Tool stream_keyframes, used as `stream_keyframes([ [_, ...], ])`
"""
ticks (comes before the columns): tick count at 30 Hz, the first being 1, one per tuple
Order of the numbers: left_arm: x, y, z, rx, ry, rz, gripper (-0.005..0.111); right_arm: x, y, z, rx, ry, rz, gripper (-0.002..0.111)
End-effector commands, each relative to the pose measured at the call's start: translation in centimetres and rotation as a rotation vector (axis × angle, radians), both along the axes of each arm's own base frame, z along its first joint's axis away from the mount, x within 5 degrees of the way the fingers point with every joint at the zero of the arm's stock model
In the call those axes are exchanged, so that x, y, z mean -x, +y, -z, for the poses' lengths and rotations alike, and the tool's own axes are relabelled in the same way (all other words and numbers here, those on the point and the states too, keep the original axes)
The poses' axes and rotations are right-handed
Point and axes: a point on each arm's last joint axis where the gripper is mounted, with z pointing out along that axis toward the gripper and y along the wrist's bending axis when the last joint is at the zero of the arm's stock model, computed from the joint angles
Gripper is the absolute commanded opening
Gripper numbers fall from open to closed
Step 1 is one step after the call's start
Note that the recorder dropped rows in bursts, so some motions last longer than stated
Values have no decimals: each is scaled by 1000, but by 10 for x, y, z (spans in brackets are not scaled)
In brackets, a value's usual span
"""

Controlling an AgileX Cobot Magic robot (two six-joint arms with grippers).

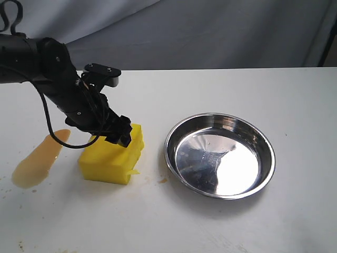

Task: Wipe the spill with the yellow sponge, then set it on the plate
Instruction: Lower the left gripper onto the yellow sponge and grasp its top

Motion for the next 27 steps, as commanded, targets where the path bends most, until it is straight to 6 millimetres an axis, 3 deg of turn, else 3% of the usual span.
stream_keyframes([
  [1, -4, -4, 8, -1, -11, 20, 83, 0, 0, 0, -7, -5, 8, 0],
  [6, -5, -4, 9, 2, -21, 13, 80, 0, 0, 0, -7, -5, 8, 0],
  [12, -1, -2, 15, -5, -7, 11, 46, 0, 0, 0, -7, -5, 8, 0],
  [21, 1, 0, 40, -27, 30, 6, 45, 0, 0, 0, -7, -5, 8, 0],
  [24, 4, 0, 49, -40, 77, 5, 23, 0, 0, 0, -7, -5, 8, 0],
  [26, 5, 1, 49, -45, 96, 11, -1, 0, 0, 0, -7, -5, 8, 0],
  [27, 6, 1, 49, -48, 106, 19, 0, 0, 0, 0, -7, -5, 8, 0],
])
